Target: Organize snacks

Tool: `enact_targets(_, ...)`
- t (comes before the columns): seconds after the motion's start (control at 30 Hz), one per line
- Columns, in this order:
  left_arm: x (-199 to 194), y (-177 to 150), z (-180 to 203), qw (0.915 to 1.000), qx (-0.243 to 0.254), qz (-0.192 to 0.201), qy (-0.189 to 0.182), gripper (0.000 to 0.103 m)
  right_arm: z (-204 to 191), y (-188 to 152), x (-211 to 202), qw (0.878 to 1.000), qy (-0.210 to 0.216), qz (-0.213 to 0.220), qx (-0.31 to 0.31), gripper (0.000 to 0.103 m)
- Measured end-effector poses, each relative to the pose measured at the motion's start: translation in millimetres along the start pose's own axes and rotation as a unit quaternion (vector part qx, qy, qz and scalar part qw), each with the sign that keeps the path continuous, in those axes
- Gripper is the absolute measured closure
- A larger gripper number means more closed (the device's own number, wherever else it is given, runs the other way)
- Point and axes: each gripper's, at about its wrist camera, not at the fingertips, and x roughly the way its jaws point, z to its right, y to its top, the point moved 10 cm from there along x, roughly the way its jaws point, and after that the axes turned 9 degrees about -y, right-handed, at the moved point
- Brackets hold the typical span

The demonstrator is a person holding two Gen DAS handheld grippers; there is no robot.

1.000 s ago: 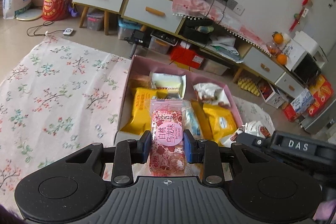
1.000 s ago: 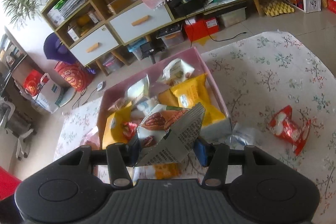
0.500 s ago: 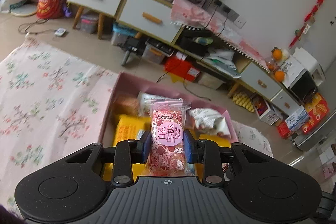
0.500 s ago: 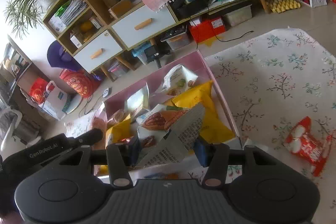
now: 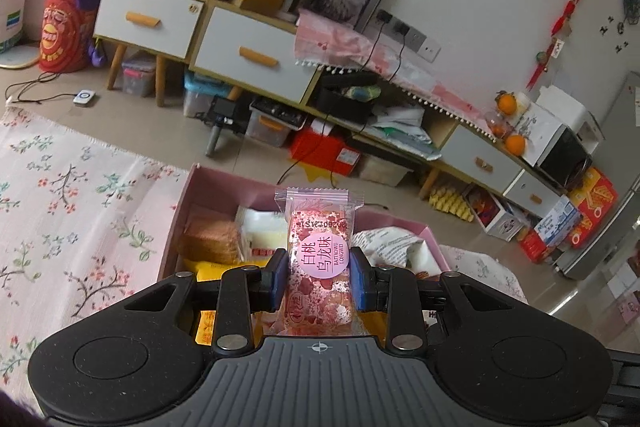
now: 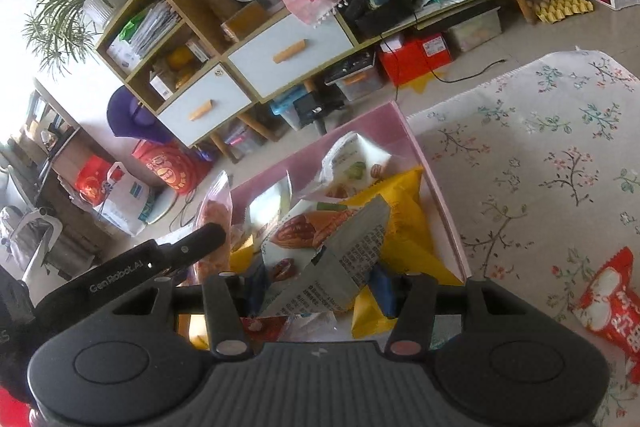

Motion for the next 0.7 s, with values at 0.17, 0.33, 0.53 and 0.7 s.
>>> enact_targets(0.17, 2.7, 1.2, 0.2, 1.0000, 0.003, 0.005, 0.000, 0.074, -5.4, -1.6, 2.1, 1.000, 0.000, 0.003, -0.020, 0.065)
enact_targets(0.33, 11.2, -7.5, -4.6, 0.9997, 0.011, -0.008, 0.018, 0.071, -6.8, -1.2, 0.5, 1.000, 0.000, 0.007, -0.021, 0.057)
enact_targets(0.53, 8.9, -14.1, -4.4, 0.9992, 0.022, -0.023, 0.023, 0.054, -7.0, 7.2, -9.4, 0.999, -0.003, 0.027, -0.021, 0.042)
enact_targets(0.7, -7.7, -14.4, 2.1, 0.9990, 0.025, -0.025, 0.030, 0.036, -2.5, 11.4, -17.8, 0.999, -0.012, 0.035, -0.023, 0.036)
